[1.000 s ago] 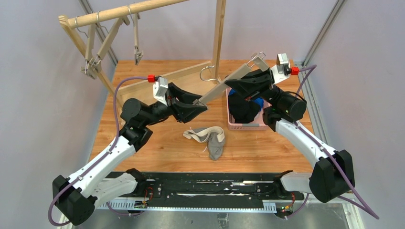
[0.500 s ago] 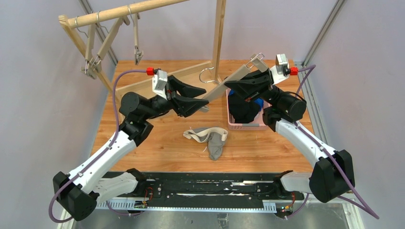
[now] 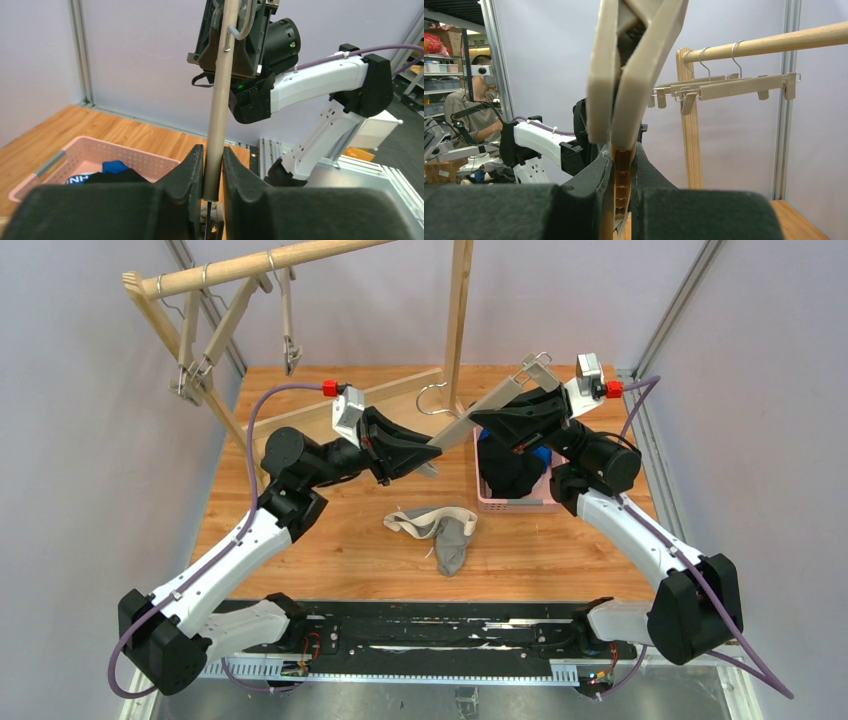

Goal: Remove the underwear clipped to the hanger

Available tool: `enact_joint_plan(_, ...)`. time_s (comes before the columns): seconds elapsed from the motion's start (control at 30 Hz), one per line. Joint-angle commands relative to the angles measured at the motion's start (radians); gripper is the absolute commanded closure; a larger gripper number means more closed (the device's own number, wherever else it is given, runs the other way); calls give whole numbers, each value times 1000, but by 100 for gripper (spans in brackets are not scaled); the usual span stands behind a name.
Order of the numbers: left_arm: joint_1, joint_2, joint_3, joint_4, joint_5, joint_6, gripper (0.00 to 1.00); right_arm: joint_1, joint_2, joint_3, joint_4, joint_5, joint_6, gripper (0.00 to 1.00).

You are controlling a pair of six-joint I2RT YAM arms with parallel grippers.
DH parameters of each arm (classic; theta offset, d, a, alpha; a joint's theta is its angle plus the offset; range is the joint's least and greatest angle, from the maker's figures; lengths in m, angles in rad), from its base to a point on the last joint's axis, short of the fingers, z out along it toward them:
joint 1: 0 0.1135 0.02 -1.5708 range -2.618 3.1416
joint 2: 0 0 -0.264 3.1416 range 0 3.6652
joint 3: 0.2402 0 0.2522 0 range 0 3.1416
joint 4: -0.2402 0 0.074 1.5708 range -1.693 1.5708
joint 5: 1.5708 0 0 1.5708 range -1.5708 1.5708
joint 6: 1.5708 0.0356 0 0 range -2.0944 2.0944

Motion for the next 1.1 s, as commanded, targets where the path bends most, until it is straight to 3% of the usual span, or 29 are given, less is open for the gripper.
enact_joint_plan(0.0, -7, 0, 24, 13, 17, 16, 84, 10, -9, -5, 55, -14, 10, 99)
enact_joint_plan(0.07, -7, 3, 30, 13, 32, 16, 98, 10, -6, -6, 53, -17, 12, 99)
enact_joint_plan(0.23, -8, -7, 31, 11, 41, 6, 100, 10, 2, -11, 29, -23, 10, 98)
enact_joint_plan(0.27, -8, -13, 31, 7, 35, 5, 100, 10, 5, -11, 23, -25, 7, 89)
enact_joint_plan(0.37, -8, -32, 36, -29, 15, 10, 100, 10, 11, -20, 17, -26, 8, 51)
enact_joint_plan(0.43, -8, -49, 38, -54, 2, 16, 100, 10, 13, -27, 7, -28, 3, 38)
enact_joint_plan(0.63, -8, -142, 63, -312, -146, 127, 100, 10, -18, -81, -144, -45, -98, 27)
enact_joint_plan(0.77, -8, -214, 112, -594, -357, 245, 100, 14, -88, -130, -423, -39, -300, 24)
enact_joint_plan(0.87, -8, -263, 157, -815, -576, 319, 100, 71, -186, -136, -814, 43, -588, 24)
enact_joint_plan(0.97, -8, -293, 176, -926, -790, 363, 100, 227, -250, -85, -1255, 317, -942, 23)
enact_joint_plan(1.07, -8, -283, 202, -994, -913, 372, 100, 339, -241, -68, -1466, 487, -1078, 23)
